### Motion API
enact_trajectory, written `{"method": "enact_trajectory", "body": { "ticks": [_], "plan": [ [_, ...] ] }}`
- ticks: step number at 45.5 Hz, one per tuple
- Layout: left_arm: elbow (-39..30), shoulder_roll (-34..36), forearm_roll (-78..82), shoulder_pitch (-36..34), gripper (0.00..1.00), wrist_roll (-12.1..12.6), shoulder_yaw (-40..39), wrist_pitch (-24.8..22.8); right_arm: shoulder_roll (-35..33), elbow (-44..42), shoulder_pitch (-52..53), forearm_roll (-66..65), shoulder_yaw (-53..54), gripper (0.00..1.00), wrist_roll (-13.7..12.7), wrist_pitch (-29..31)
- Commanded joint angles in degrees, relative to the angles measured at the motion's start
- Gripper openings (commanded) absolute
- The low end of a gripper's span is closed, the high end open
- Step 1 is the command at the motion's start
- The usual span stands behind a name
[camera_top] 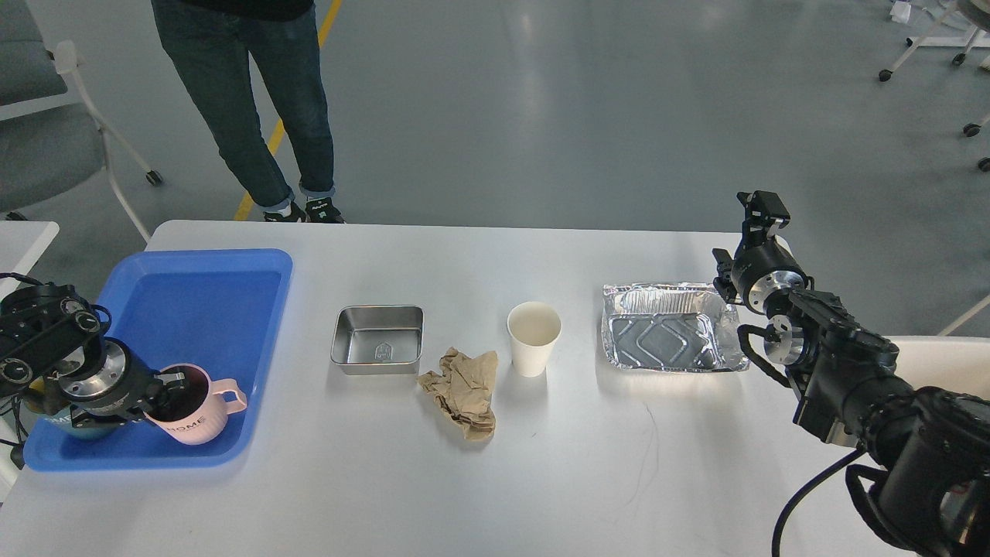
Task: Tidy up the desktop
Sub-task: 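Lower the pink mug into the blue tray beside the teal mug, then open the left gripper and raise it off the pink mug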
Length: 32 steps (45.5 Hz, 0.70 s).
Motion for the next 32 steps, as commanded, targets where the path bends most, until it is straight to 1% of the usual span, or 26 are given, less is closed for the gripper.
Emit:
{"method": "enact_trajectory", "body": {
  "ticks": [1, 16, 21, 32],
  "plan": [
    [-0.07, 0.25, 0.00, 0.03, 0.00, 0.08, 0.04, -0.45, 0.00, 0.00, 0.07, 0.00, 0.04, 1.00, 0.00, 0.00],
    [0.02, 0.87, 0.00, -0.23, 0.01, 0.08, -0.05, -0.80, 0.00, 0.00, 0.07, 0.00, -0.04, 1.00, 0.00, 0.00],
    [0.02, 0.95, -0.08, -0.49, 0.10, 0.08, -0.05, -0.71, 0.09, 0.00, -0.02, 0.00, 0.05, 1.00, 0.00, 0.00],
    [0.63, 0.86, -0.52, -0.32, 0.21, 0.08, -0.05, -0.63, 0.27, 0.00, 0.07, 0.00, 0.04, 1.00, 0.00, 0.00]
  ]
}}
